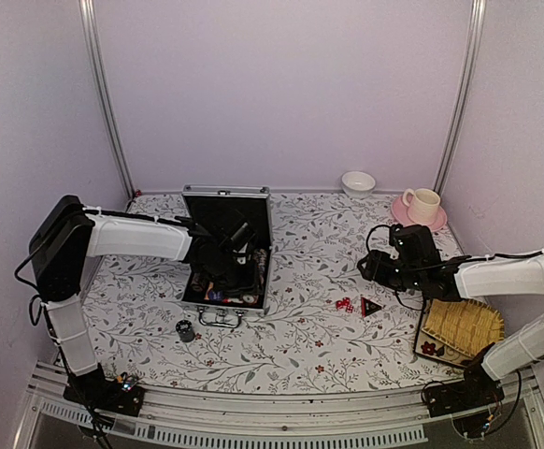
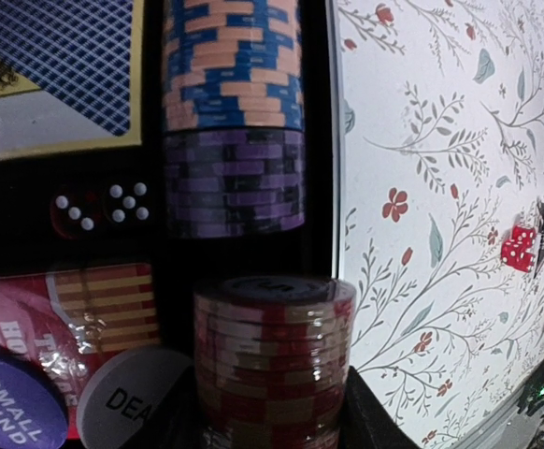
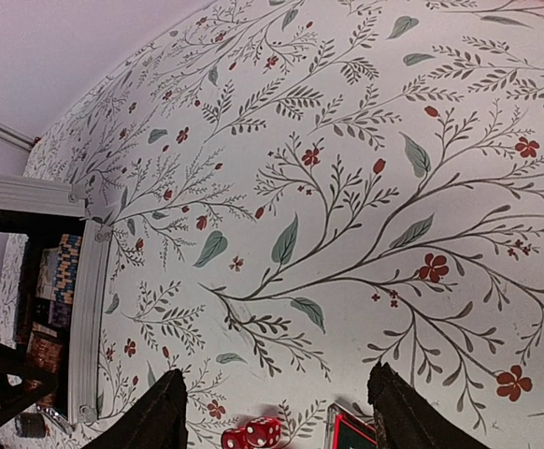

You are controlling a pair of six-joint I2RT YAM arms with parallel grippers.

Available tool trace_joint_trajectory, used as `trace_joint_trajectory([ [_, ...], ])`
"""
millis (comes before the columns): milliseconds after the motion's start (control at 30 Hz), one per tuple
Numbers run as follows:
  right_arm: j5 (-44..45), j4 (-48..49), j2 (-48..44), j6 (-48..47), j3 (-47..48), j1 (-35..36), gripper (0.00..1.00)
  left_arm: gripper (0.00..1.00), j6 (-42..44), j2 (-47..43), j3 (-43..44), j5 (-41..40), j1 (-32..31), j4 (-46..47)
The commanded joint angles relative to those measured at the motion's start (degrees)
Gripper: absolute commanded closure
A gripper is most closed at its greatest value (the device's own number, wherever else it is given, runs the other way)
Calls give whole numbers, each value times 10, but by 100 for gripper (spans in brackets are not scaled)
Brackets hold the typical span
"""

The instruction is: Pack up texas hold em set

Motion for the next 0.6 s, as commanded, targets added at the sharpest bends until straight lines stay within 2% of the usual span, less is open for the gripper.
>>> trace_joint_trajectory([
  [0, -3, 9, 8, 7, -6, -2, 33, 74, -3, -3, 15, 11, 5, 22],
  [200, -4, 9, 10, 8, -7, -2, 33, 56, 0, -8, 14, 13, 5, 15],
  [367, -4, 9, 11, 8, -7, -2, 33, 46, 1, -15, 14, 13, 5, 15],
  [567, -7, 9, 12, 8, -6, -2, 33, 42, 2, -20, 15, 15, 3, 15],
])
